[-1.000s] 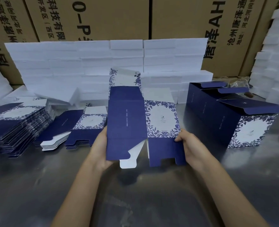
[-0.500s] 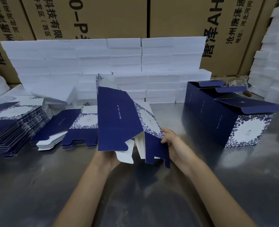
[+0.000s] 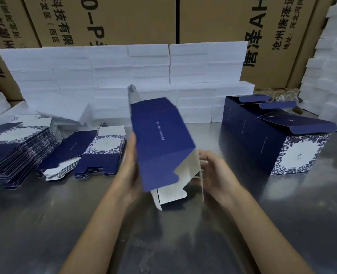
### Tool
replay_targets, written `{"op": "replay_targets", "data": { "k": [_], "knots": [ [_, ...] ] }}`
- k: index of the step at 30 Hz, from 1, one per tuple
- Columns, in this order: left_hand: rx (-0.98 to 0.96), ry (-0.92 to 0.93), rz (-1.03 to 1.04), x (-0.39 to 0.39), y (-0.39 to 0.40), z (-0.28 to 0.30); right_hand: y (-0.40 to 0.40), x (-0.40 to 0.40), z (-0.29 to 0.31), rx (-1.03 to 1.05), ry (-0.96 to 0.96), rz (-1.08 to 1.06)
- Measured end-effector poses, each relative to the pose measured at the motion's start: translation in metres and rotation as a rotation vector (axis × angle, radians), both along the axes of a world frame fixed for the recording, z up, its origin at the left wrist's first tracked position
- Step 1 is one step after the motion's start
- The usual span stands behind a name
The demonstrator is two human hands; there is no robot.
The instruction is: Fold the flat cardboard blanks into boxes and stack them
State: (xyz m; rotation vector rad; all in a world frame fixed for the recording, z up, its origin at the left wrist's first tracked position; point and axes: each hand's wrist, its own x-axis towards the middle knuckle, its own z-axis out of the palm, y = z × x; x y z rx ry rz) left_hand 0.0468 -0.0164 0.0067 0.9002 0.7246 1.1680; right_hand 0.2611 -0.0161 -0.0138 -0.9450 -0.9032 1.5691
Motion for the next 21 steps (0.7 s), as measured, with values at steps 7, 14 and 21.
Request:
{"op": "replay_targets", "data": {
  "k": [7,14,21],
  "knots": [
    [0.153,0.592,0.419,0.012,0.008,-0.008,0.002,0.015,0.009,0.045,0.118,-0.014],
    [0.291,0.817,0.599,-0.002,0.016,-0.015,0.003,0.035,0.001,0.084,-0.07,0.078],
    [0.174,0.435,0.49,-0.015,0.019,-0.009,0.007,0.039,-0.003,0.115,-0.089,0.014]
  ]
}}
